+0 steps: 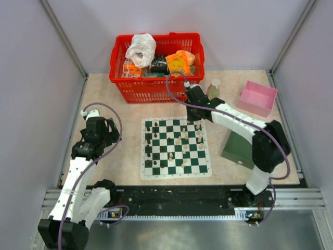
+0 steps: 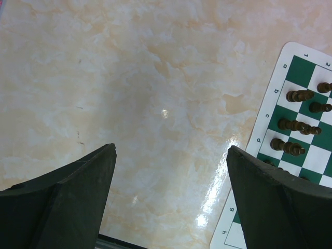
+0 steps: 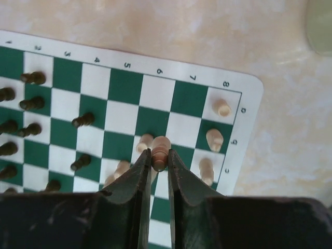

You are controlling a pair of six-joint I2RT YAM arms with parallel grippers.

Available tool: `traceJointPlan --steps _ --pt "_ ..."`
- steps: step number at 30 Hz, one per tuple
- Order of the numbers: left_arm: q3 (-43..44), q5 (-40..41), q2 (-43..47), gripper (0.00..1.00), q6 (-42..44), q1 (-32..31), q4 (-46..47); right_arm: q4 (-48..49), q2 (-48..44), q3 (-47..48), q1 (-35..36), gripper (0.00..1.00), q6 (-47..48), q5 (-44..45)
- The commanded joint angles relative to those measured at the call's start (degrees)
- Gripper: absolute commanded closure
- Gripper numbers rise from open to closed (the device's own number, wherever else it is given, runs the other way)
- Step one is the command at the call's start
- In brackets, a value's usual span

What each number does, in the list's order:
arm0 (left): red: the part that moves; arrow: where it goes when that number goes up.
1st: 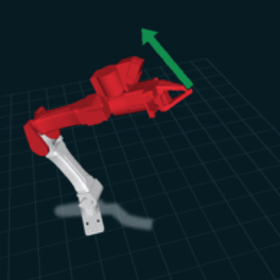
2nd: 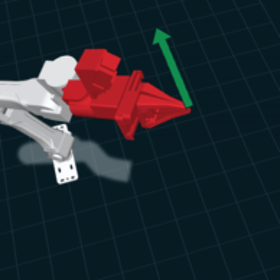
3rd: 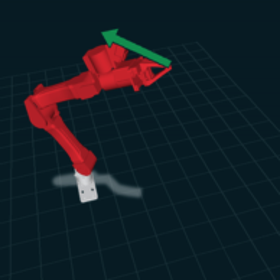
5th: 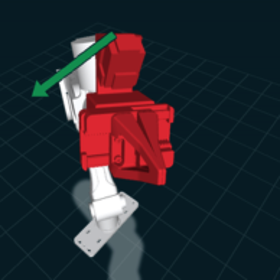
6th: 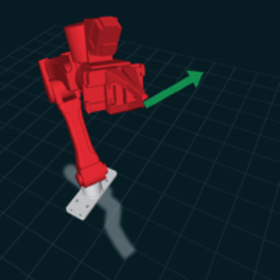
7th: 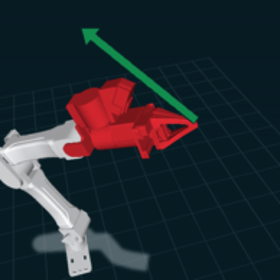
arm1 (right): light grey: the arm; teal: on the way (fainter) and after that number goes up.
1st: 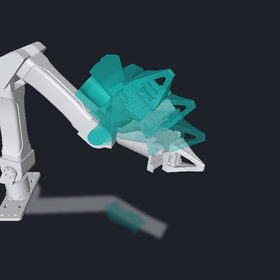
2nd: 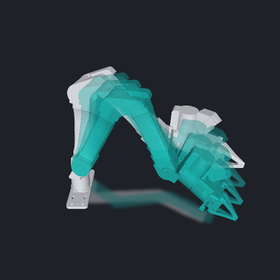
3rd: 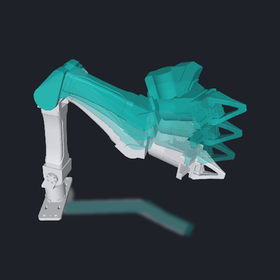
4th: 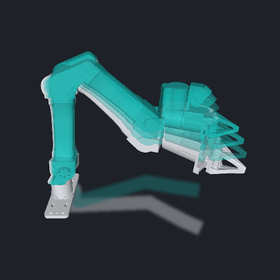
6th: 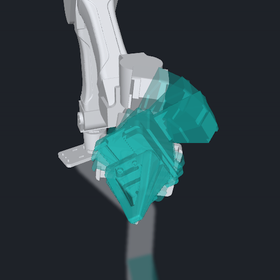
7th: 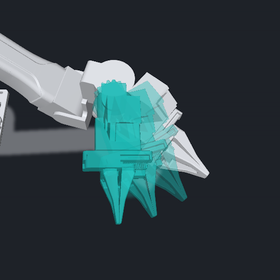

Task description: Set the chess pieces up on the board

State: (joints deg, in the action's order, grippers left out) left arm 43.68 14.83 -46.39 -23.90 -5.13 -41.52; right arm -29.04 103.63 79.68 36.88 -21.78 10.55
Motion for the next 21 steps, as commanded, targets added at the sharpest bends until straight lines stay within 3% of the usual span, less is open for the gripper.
traceJointPlan --steps 1,12,21 --pt "0.00 0.28 0.25 0.07 0.08 -0.06 2.14 -1.46 -13.17 -5.75 0.55 0.88 -2.91 -2.46" --pt "-0.09 0.20 0.51 0.07 0.08 -0.06 2.32 -7.26 -30.15 -23.68 11.27 0.88 -16.79 1.22" --pt "-0.09 0.29 0.51 0.07 0.08 -0.06 2.23 -6.13 -33.06 -33.97 11.81 0.88 -20.41 4.83"
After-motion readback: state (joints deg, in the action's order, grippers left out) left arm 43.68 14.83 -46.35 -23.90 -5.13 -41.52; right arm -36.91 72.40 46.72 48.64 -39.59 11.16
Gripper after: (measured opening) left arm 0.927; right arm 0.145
